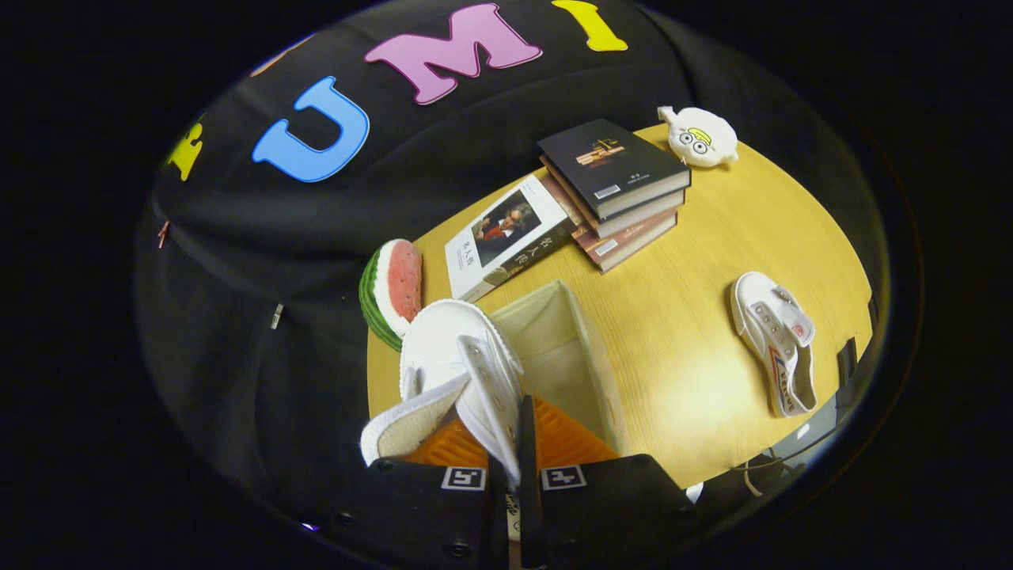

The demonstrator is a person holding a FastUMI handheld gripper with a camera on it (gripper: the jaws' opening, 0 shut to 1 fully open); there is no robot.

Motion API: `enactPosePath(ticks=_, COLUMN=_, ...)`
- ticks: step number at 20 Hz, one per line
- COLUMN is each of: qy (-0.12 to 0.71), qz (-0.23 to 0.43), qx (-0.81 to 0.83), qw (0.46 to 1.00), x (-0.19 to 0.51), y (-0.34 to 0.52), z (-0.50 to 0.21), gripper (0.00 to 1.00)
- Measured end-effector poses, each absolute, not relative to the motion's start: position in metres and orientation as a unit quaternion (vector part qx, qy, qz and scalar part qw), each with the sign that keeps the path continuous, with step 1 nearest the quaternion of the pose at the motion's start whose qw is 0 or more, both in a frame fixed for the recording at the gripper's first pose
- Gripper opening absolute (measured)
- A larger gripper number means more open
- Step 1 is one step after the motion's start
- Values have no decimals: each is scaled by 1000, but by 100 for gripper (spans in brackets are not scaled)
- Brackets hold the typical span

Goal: Open the storage box then place both shoes into the box .Put the left shoe in first, then the right shoe, with the right side of both shoes facing outward in a uniform manner.

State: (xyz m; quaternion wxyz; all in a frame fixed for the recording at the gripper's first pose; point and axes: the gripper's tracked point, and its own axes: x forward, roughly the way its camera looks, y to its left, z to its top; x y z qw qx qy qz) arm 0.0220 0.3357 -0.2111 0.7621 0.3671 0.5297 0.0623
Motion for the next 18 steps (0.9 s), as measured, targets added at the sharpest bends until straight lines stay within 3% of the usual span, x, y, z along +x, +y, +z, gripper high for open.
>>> enactPosePath(ticks=9, qy=560, qz=-1, qx=394, qw=729, x=15, y=367, z=-255, gripper=11)
enactPosePath(ticks=16, qy=546, qz=-26, qx=401, qw=735, x=22, y=386, z=-264, gripper=11)
enactPosePath(ticks=18, qy=547, qz=-5, qx=398, qw=737, x=21, y=397, z=-264, gripper=11)
